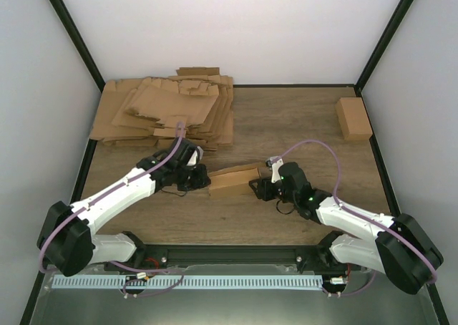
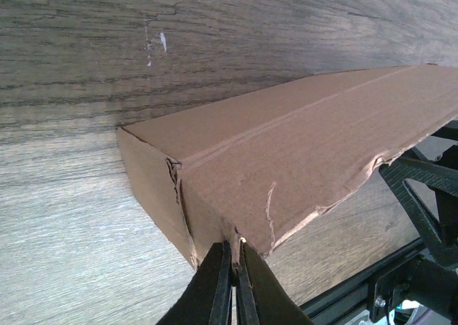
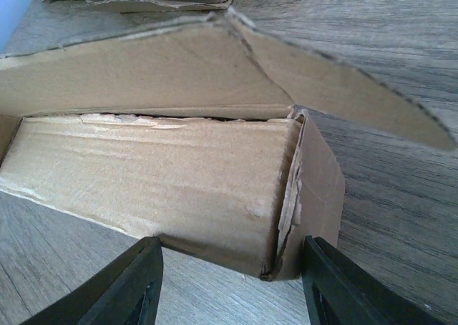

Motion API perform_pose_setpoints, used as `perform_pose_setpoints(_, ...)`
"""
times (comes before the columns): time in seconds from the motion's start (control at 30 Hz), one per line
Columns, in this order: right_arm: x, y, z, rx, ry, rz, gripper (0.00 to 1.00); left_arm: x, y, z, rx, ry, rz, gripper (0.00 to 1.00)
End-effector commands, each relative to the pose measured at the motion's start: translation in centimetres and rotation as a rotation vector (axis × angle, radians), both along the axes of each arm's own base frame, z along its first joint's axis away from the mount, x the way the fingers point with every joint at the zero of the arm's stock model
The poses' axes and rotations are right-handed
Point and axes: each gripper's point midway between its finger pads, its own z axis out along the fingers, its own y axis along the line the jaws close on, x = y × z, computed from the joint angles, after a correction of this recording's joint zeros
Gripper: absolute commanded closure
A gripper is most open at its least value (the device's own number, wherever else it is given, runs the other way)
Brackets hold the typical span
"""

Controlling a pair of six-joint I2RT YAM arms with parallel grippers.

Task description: Fold the paper box

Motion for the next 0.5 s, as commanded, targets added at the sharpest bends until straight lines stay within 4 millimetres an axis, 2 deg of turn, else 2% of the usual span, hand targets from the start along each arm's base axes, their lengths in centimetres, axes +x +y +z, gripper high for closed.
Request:
perform_pose_setpoints(0.0, -1.53, 0.95, -0.91, -0.013, 0.032, 0.074, 0.45, -0.46, -2.58, 1.92, -0.153, -0.016, -0.065, 0.96)
perform_pose_setpoints(0.47, -1.62, 0.92, -1.03, -0.015, 0.037, 0.074, 0.45, -0.45, -2.65, 1.85, -0.188, 0.0, -0.065, 0.96)
